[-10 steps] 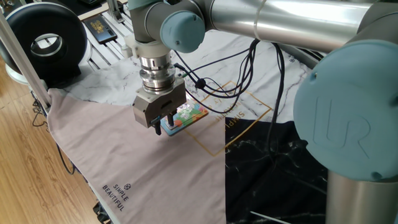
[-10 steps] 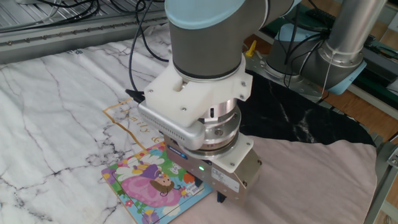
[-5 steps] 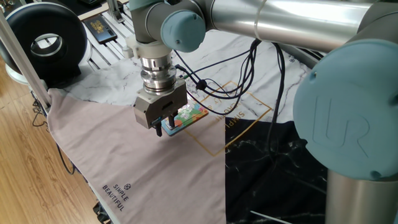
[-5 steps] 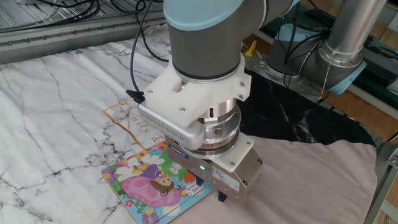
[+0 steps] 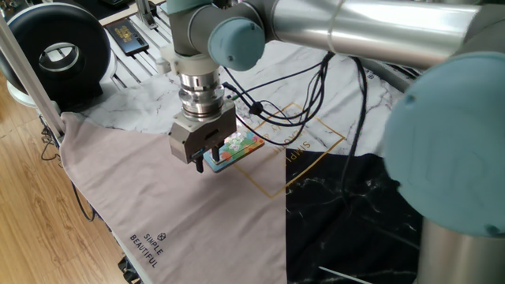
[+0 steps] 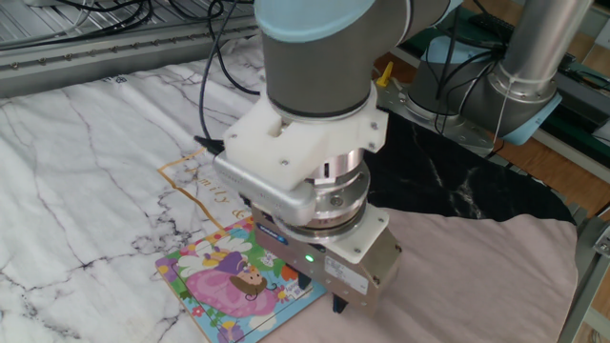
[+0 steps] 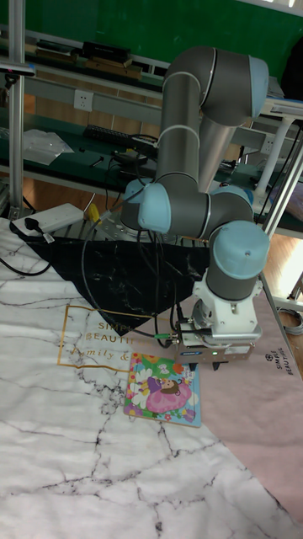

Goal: Assemble one piece of a puzzle

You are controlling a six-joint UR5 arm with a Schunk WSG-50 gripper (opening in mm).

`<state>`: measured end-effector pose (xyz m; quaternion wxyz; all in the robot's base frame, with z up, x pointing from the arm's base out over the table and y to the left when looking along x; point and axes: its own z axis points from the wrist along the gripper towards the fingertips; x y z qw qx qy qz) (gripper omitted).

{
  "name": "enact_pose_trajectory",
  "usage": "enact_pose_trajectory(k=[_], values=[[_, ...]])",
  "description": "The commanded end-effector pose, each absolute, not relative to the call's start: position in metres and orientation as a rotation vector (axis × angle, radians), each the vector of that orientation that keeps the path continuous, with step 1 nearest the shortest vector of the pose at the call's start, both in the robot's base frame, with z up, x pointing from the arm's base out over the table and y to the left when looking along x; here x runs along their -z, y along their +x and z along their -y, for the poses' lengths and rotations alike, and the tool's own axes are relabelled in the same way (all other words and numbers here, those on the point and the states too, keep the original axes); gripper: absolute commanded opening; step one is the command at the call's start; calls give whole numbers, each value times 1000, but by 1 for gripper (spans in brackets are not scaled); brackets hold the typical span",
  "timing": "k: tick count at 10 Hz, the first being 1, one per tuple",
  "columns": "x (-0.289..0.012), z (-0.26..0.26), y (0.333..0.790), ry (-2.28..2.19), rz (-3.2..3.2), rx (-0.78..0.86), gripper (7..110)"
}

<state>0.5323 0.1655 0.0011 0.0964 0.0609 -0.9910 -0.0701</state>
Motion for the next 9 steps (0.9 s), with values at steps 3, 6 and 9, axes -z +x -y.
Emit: enact_pose_trajectory(k=[3, 6, 9], values=[[-6, -159, 533, 169, 3095, 112, 44], [-3, -161, 562, 188, 3180, 107, 44], [0, -161, 551, 175, 3139, 100, 44]])
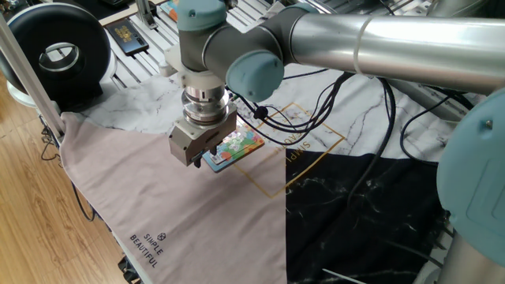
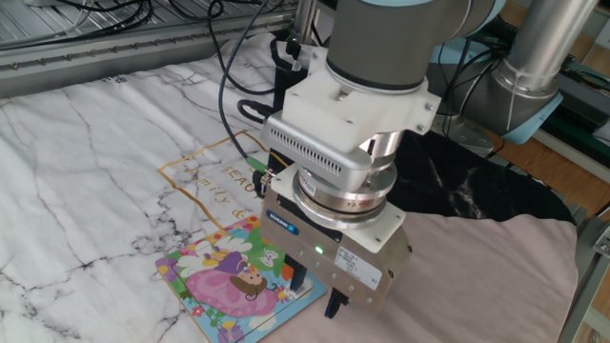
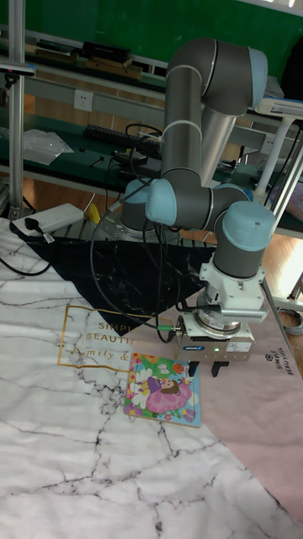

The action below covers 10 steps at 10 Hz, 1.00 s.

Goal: Assemble one piece of a puzzle

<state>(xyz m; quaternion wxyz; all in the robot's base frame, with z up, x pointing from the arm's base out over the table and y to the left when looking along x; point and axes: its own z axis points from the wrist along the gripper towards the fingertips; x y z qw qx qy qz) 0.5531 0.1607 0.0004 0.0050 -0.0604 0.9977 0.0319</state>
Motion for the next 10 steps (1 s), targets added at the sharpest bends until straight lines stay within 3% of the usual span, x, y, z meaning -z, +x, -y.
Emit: enact_pose_trajectory(k=[1, 4, 10], values=[[-1, -162, 547, -161, -3145, -101, 44], [-1, -171, 540, -100, -3184, -173, 44], [4, -168, 538, -105, -3214, -156, 44]])
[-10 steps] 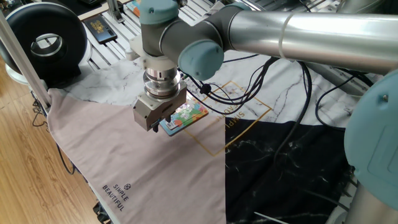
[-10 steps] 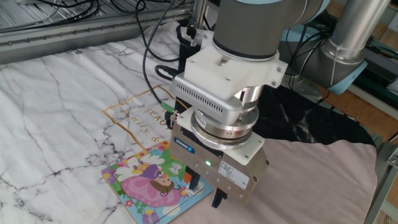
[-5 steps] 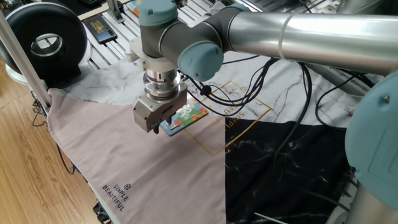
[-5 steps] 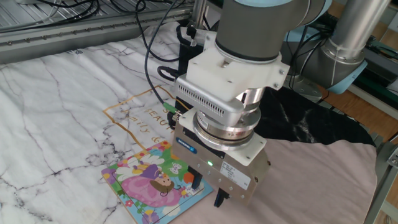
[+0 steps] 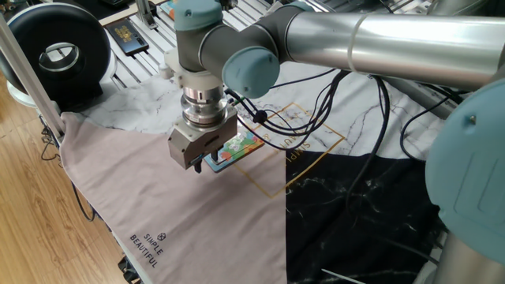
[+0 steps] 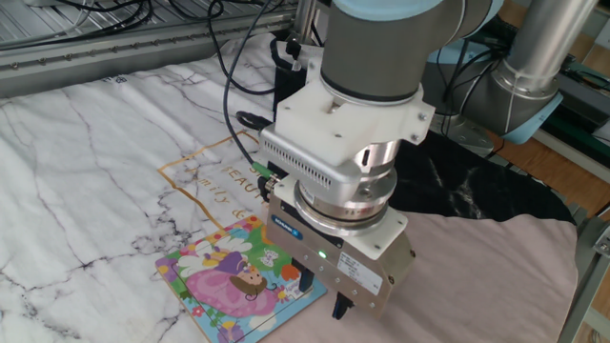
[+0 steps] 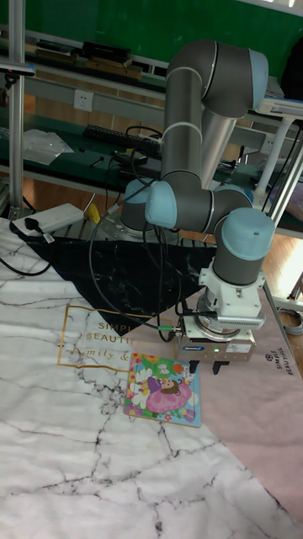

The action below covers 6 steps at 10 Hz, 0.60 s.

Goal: Assemble one piece of a puzzle

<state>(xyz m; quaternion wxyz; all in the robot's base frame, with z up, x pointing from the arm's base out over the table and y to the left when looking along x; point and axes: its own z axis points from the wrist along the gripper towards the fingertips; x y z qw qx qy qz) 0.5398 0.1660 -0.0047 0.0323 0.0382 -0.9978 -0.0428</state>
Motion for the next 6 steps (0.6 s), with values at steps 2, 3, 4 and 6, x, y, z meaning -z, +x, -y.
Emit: enact_pose_trajectory(k=[2, 3, 4, 6], values=[[5, -165, 539, 109, 3054, 149, 44], [6, -165, 539, 109, 3054, 149, 44], [6, -165, 539, 109, 3052, 149, 44], [6, -165, 539, 110, 3051, 151, 44]])
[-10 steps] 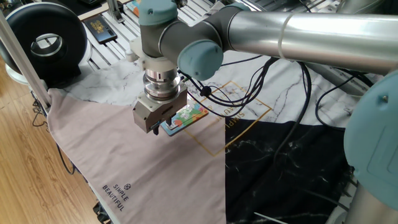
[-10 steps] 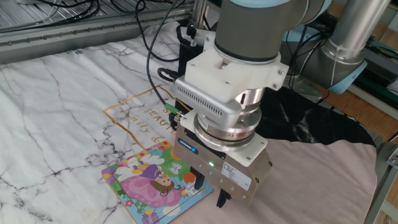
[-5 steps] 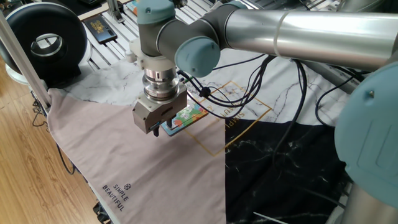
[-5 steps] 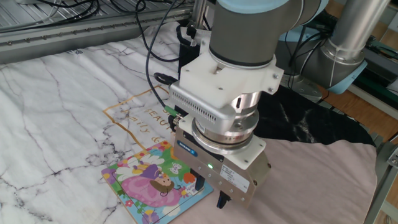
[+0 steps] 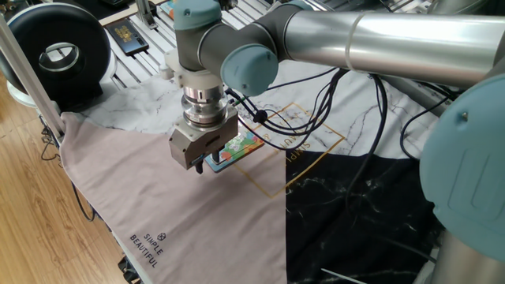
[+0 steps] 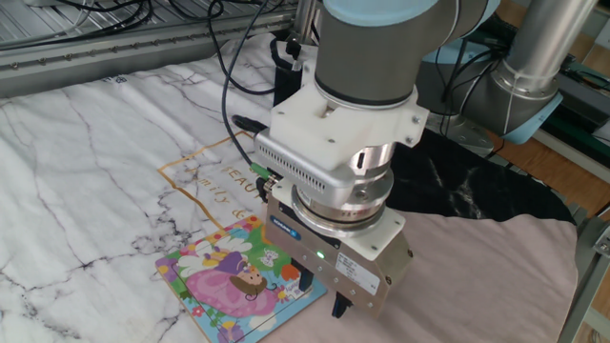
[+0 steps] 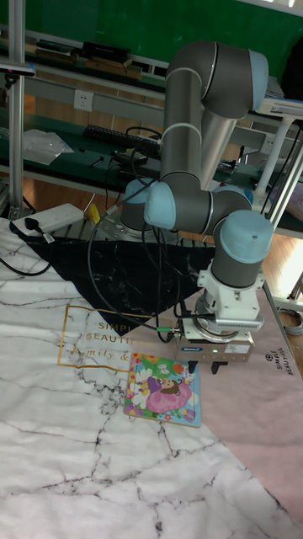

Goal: Assemble one piece of a puzzle

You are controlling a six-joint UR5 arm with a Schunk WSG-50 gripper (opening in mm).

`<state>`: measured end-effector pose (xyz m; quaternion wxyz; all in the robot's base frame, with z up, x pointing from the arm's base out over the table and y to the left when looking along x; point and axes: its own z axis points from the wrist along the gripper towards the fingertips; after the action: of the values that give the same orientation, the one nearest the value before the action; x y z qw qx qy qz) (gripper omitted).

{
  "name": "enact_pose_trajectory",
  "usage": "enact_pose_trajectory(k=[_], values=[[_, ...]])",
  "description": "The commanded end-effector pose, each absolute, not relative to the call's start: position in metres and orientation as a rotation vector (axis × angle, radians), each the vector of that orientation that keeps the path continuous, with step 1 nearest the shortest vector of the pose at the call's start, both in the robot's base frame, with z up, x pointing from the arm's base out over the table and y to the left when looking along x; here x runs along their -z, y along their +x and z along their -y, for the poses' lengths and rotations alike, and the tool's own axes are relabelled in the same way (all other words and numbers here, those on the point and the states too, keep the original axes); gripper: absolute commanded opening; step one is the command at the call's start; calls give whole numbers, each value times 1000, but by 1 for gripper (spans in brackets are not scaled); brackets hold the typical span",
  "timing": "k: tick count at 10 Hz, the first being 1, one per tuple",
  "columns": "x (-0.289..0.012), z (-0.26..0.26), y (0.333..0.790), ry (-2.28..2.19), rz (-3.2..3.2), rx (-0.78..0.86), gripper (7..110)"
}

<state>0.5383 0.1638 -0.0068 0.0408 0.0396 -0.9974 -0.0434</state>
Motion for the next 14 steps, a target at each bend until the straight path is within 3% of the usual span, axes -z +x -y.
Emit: enact_pose_trajectory(k=[1, 14], values=[[7, -165, 540, 107, 3049, 151, 44], [-4, -161, 542, 127, 3035, 166, 44]])
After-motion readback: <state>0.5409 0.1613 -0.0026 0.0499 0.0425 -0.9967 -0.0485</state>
